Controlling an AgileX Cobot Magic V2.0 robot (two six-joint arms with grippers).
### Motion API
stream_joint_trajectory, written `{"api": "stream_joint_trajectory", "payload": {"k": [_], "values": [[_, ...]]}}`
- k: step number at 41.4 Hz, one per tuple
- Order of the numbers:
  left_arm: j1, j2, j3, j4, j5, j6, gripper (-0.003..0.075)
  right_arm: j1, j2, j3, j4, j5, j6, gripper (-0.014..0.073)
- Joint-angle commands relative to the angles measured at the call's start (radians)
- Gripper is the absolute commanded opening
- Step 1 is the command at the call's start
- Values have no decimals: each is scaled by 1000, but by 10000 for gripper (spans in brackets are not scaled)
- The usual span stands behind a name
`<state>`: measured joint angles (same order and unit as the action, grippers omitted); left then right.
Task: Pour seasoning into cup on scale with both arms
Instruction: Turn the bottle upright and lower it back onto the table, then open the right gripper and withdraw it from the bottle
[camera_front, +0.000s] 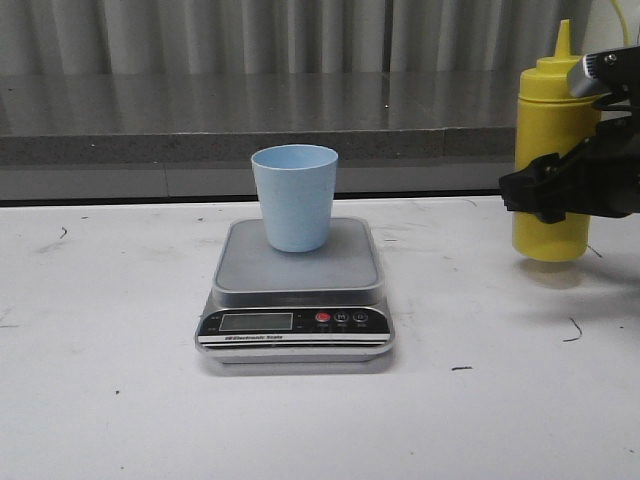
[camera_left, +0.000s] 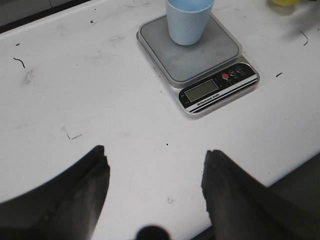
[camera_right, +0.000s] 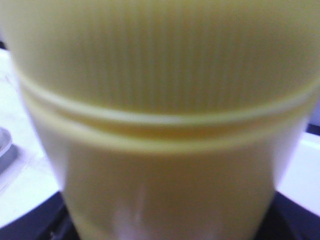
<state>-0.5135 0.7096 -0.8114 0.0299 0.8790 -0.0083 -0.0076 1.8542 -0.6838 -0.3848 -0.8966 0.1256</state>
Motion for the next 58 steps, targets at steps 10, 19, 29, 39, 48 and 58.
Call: {"api": "stream_joint_trajectory", "payload": {"k": [10, 19, 29, 39, 48, 58], "values": [[-4, -2, -24, -1, -69, -10, 409, -4, 52, -89, 83, -199, -27, 393], [-4, -2, -24, -1, -69, -10, 409, -4, 57, -90, 84, -204, -27, 406], [-4, -2, -24, -1, -69, -10, 409, -4, 60, -90, 88, -188, -27, 406], [-4, -2, -24, -1, -69, -10, 409, -4, 60, -90, 91, -147, -27, 406], [-4, -2, -24, -1, -69, -10, 409, -4, 60, -89, 91, -134, -12, 535], [-4, -2, -24, -1, -69, -10, 409, -4, 46, -87, 91, -92, 39, 646]]}}
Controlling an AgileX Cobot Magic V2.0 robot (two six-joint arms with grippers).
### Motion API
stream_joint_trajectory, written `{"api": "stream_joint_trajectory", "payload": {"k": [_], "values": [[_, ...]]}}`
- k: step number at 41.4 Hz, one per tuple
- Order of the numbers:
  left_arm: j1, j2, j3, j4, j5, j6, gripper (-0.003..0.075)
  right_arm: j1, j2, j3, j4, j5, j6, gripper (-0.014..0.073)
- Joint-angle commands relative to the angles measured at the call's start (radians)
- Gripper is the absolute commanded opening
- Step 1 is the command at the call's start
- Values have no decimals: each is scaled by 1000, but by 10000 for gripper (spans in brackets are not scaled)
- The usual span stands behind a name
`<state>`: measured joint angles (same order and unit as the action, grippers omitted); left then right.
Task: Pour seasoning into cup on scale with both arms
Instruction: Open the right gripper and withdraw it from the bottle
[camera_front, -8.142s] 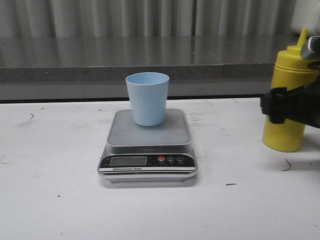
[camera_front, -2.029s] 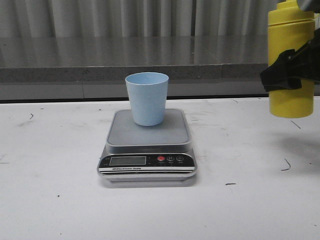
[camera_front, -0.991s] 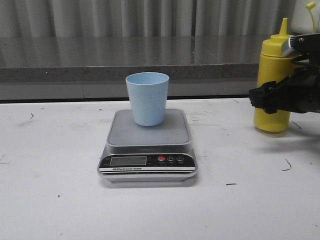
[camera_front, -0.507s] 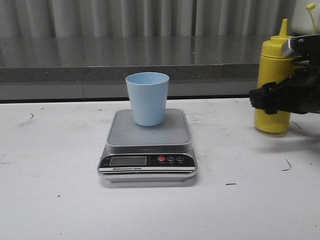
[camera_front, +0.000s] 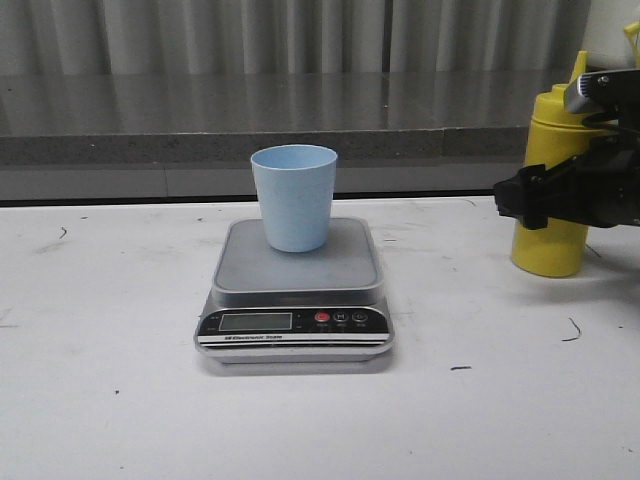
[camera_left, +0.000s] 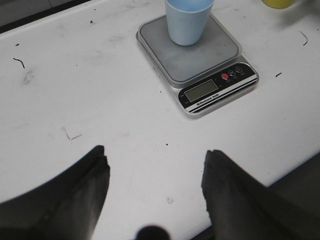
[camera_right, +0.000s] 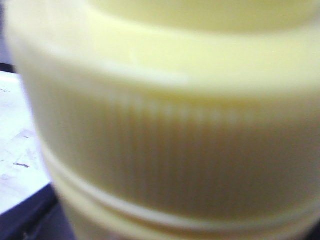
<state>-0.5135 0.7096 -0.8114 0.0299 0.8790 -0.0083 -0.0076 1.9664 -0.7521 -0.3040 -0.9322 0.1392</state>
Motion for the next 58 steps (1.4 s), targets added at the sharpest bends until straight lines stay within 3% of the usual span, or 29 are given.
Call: {"api": "stream_joint_trajectory", "payload": {"k": [1, 11, 19, 25, 30, 42, 47, 50, 54, 58], "values": [[-4, -2, -24, -1, -69, -10, 409, -4, -71, -19, 10, -46, 27, 646], [-4, -2, -24, -1, -69, -10, 409, -3, -174, -5, 9, 190, 78, 646], [-4, -2, -24, -1, -69, -10, 409, 1, -309, 17, -107, 410, 266, 646], [-4, -2, -24, -1, -69, -10, 409, 24, -407, 18, -231, 652, 453, 646], [-4, -2, -24, -1, -69, -10, 409, 76, -509, 18, -261, 889, 529, 646], [-4, -2, -24, -1, -69, -10, 409, 296, -730, 18, -226, 1335, 503, 646], [-4, -2, -24, -1, -69, -10, 409, 384, -792, -1, -101, 1516, 371, 646], [-4, -2, -24, -1, -69, -10, 409, 414, -828, -24, 19, 1615, 226, 646], [-4, -2, -24, -1, -69, -10, 409, 416, -883, -50, 153, 1665, 99, 646], [-4, -2, -24, -1, -69, -10, 409, 416, -967, -52, 194, 1654, 60, 646]]}}
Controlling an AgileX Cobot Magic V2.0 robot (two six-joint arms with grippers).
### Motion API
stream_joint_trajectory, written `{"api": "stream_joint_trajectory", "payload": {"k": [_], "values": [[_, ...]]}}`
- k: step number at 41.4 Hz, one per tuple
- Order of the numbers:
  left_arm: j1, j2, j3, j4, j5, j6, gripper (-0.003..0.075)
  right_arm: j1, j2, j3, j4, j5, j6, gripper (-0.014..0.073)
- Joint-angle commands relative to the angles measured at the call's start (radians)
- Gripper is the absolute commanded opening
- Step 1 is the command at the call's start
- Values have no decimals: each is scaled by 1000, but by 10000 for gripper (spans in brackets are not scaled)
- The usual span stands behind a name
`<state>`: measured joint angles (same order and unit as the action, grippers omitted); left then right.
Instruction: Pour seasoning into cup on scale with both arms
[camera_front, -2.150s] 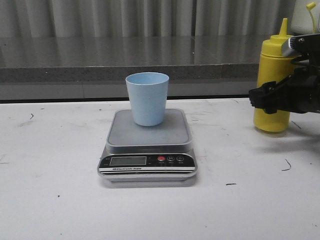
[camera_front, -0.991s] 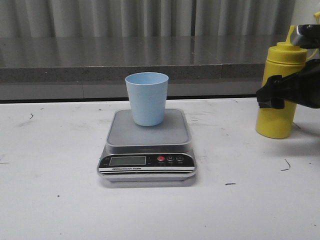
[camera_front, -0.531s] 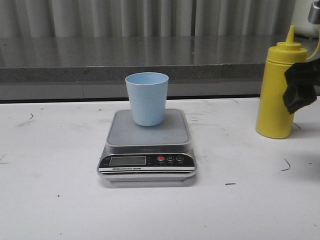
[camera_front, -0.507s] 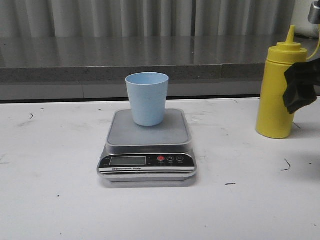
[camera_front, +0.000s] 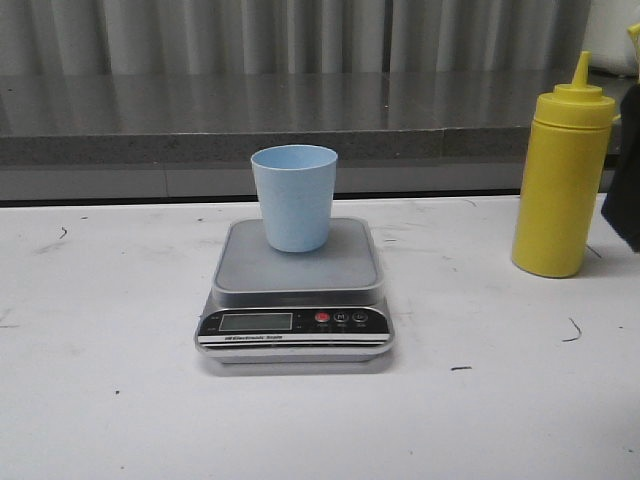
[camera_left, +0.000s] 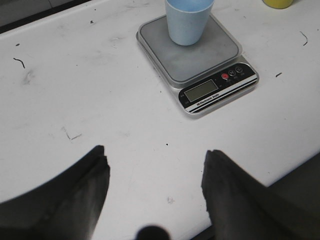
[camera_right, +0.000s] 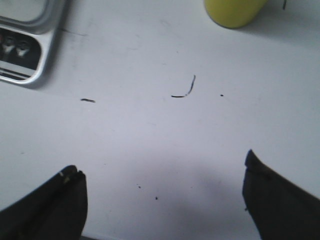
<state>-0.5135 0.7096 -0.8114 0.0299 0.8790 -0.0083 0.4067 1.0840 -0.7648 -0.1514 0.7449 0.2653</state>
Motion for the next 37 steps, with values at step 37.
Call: {"api": "stream_joint_trajectory", "payload": {"k": [37], "values": [[-4, -2, -24, -1, -81, -10, 409, 2, -728, 87, 41, 21, -127, 646]]}}
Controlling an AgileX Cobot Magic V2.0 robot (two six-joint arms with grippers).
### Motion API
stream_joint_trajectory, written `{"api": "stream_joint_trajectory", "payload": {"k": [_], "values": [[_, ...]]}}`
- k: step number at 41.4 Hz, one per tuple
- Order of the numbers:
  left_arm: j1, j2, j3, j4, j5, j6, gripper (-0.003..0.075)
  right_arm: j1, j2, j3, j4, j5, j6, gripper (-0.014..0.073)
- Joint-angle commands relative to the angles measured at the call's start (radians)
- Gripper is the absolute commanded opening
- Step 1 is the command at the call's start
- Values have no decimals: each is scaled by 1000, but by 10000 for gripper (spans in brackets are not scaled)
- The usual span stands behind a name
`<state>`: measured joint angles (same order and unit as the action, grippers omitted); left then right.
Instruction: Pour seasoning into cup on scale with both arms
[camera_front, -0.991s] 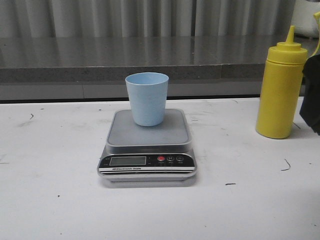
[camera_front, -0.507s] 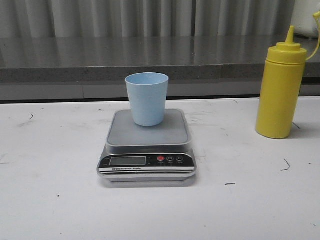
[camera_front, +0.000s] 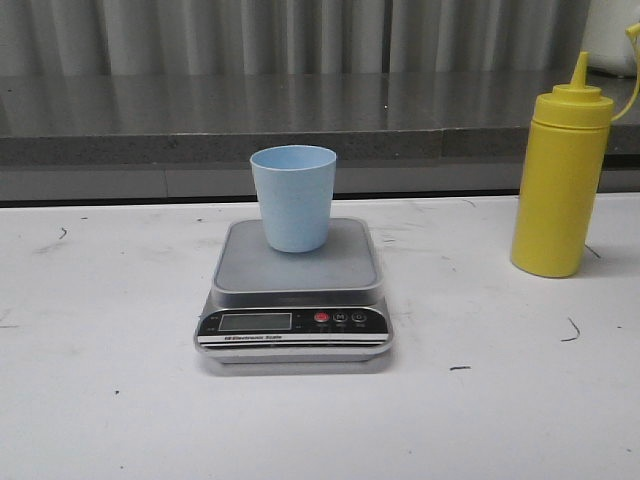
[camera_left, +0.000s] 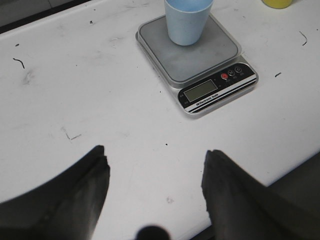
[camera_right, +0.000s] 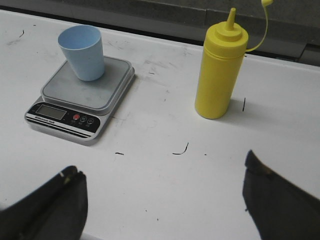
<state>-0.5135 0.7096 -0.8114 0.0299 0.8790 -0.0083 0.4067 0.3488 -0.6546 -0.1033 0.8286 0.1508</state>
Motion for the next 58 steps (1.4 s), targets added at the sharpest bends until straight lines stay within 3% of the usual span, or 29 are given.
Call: {"api": "stream_joint_trajectory", "payload": {"k": [1, 11, 14, 18, 25, 29, 46, 53, 58], "values": [[-4, -2, -24, -1, -87, -10, 409, 2, 7, -23, -7, -63, -13, 646], [-4, -2, -24, -1, -101, -10, 409, 2, 7, -23, -7, -63, -12, 638], [-4, -2, -24, -1, -95, -10, 400, 2, 7, -23, -7, -63, -12, 588], [-4, -2, -24, -3, -94, -10, 296, 2, 7, -23, -7, -64, -12, 405], [-4, -2, -24, -3, -94, -10, -8, 2, 7, -23, -8, -57, -12, 44], [-4, -2, -24, -3, -94, -10, -20, 2, 7, -23, -8, -57, -12, -72], [8, -50, 12, -6, -137, -10, -20, 2, 7, -23, -8, -56, -12, -69], [207, -219, 134, -14, -256, -10, -20, 2, 7, -23, -8, -56, -12, -69], [364, -381, 296, -38, -420, -10, -20, 2, 7, -23, -8, -56, -12, -69]]}}
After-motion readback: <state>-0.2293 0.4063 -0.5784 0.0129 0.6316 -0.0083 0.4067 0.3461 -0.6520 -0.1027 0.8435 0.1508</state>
